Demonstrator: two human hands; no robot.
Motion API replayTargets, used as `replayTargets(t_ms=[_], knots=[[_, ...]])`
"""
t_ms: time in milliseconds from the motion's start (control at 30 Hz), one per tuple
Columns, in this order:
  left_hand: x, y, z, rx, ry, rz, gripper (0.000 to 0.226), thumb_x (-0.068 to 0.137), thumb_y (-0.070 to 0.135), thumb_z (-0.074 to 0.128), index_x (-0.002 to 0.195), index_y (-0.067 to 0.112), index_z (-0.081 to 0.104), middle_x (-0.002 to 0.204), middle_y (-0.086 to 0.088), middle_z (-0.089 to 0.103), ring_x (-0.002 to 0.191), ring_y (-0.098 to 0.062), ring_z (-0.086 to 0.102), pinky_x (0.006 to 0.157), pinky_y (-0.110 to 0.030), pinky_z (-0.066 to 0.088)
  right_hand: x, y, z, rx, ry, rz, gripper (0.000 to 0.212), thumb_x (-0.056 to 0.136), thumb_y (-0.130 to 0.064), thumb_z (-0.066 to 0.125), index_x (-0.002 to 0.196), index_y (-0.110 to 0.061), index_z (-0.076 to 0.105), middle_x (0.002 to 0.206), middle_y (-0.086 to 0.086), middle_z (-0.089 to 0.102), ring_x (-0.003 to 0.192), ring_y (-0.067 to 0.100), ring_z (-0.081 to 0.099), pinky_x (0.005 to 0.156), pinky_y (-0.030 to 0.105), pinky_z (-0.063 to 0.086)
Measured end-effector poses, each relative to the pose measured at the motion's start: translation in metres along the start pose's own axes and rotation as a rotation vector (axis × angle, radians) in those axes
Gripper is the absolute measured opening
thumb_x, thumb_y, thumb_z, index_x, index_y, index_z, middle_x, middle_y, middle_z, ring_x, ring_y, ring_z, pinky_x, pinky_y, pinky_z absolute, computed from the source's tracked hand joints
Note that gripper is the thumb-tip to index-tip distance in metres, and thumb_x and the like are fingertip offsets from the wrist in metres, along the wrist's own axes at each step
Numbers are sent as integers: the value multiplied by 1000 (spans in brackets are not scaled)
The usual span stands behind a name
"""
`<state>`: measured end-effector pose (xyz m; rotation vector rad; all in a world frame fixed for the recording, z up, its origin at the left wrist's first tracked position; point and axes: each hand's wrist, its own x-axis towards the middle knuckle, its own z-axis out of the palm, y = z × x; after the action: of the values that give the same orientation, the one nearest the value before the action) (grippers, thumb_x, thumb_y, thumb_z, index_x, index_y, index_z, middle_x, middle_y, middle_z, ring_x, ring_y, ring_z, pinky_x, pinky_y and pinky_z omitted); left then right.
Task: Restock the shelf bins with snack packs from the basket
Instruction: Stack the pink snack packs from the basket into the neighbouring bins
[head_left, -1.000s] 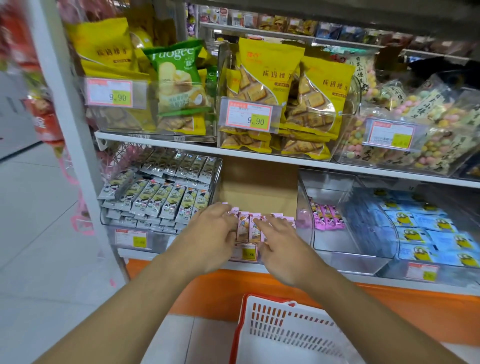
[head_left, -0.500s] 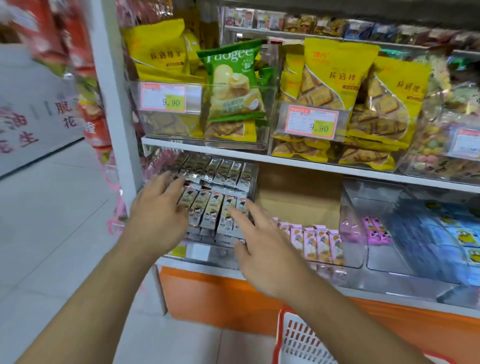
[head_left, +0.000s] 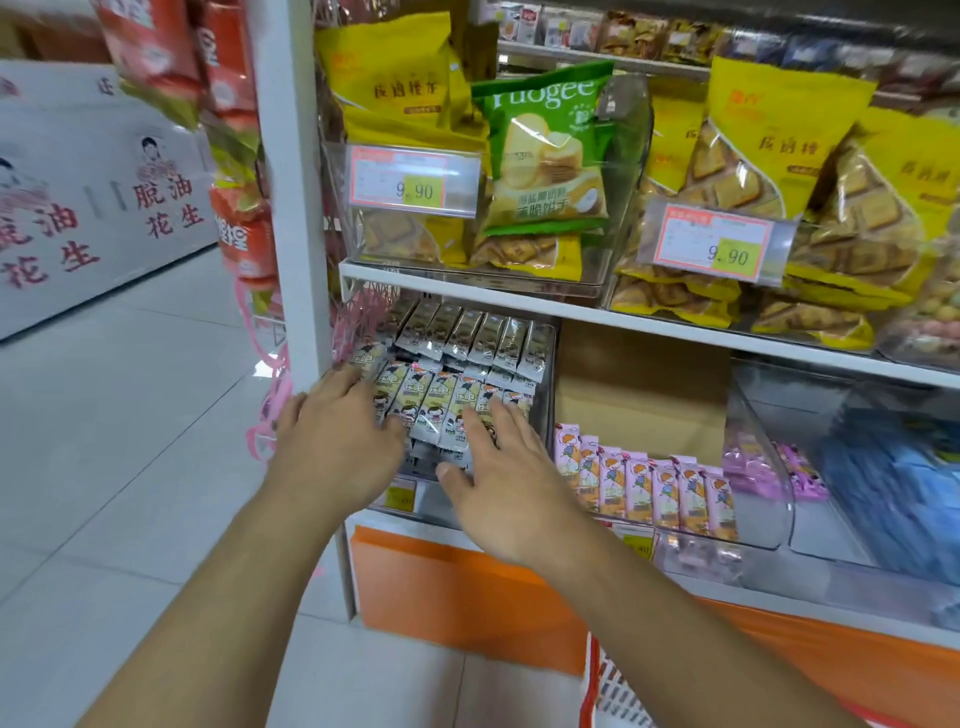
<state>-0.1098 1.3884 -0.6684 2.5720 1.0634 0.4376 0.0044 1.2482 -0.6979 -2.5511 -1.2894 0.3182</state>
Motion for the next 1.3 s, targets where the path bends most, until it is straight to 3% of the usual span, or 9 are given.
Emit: replayTargets(t_ms=[167,333,700,900,967,1067,1167,1300], knots=[[-1,4,-2,3,10,-22,57,100,39,50,153,17,43,160,2,38,149,-21,29,121,-48,18,-2,6,-2,26,4,-21,74,109,-55,36,168,-33,-3,174,-5,-20,158,16,-25,131,47,-1],[-2,6,-1,4,31,-6,58,101,40,52,153,19,43,166,2,29,154,-19,19,124,-46,11,-6,11,-5,22,31,-48,75,109,-47,43,168,-33,-1,174,-7,-20,158,16,-26,130,44,-2],[-4,16,5,-23,63,69,52,99,34,55,149,23,48,168,6,25,155,-15,16,123,-43,6,-9,15,-12,69,76,-75,76,109,-41,45,167,-32,-3,175,-8,-13,160,17,-20,130,44,0],[8,16,15,-39,28,121,53,100,21,52,153,22,46,166,4,28,155,-19,19,125,-47,9,14,36,-41,135,215,-5,66,106,-16,42,167,-21,16,173,5,15,160,22,7,131,42,11],[19,17,16,-33,-4,164,54,101,21,50,154,22,43,167,1,26,155,-24,20,126,-51,14,29,46,-52,127,221,63,62,106,-18,40,165,-19,22,163,10,31,152,27,22,126,40,22],[42,22,15,78,-31,267,58,102,23,47,158,23,35,168,-4,24,155,-28,22,124,-52,20,51,53,-66,87,135,174,56,111,-38,34,164,-26,23,155,15,38,144,33,34,121,47,32],[68,29,13,237,-84,358,59,103,32,42,160,28,28,163,-9,31,150,-32,27,123,-54,20,69,53,-70,-69,48,206,59,110,-52,24,166,-33,18,170,14,25,156,36,23,126,48,19],[100,39,9,407,-202,312,52,103,40,36,155,30,32,158,-15,38,145,-42,33,122,-61,12,84,49,-64,-99,-31,188,62,109,-56,18,167,-41,0,176,8,-3,161,30,-14,128,50,-5]])
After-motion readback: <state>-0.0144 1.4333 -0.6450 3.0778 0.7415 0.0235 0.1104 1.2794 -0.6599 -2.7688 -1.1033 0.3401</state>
